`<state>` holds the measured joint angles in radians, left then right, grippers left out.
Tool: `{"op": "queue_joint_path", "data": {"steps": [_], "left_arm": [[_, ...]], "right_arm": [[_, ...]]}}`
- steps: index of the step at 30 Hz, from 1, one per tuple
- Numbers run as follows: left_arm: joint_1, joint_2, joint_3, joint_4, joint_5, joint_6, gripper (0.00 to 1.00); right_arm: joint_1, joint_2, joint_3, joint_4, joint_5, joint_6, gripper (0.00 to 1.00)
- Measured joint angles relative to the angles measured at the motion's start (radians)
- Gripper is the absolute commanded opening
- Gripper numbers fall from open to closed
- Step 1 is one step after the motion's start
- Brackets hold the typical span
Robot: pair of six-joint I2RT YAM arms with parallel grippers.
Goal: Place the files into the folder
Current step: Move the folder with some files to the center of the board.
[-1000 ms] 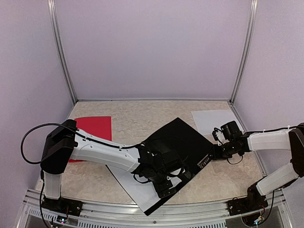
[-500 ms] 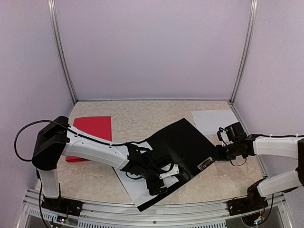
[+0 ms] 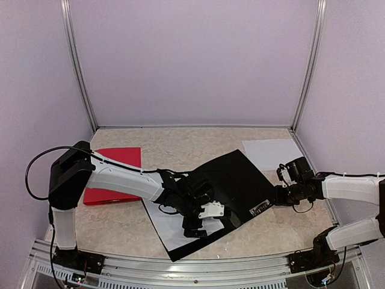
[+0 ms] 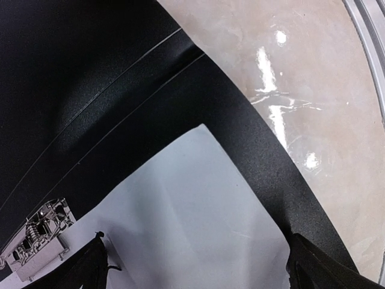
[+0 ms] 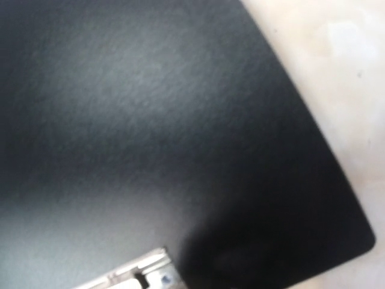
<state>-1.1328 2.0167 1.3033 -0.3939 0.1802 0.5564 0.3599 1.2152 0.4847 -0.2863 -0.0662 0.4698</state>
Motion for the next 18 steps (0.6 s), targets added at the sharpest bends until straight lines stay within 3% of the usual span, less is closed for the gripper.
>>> {"op": "queue_joint_path", "data": {"steps": [7,18], "left_arm": [[0.066,0.021,0.024,-0.002,0.076,0.125,0.99],[0.213,0.026,0.033,-0.011,0.113,0.243,0.99]], "right_arm": [[0.006,0.010,0.002,0.000,-0.001,-0.008,0.32],[0.006,0.061,0.042,0.003,-0.013,-0.049,0.32]]}}
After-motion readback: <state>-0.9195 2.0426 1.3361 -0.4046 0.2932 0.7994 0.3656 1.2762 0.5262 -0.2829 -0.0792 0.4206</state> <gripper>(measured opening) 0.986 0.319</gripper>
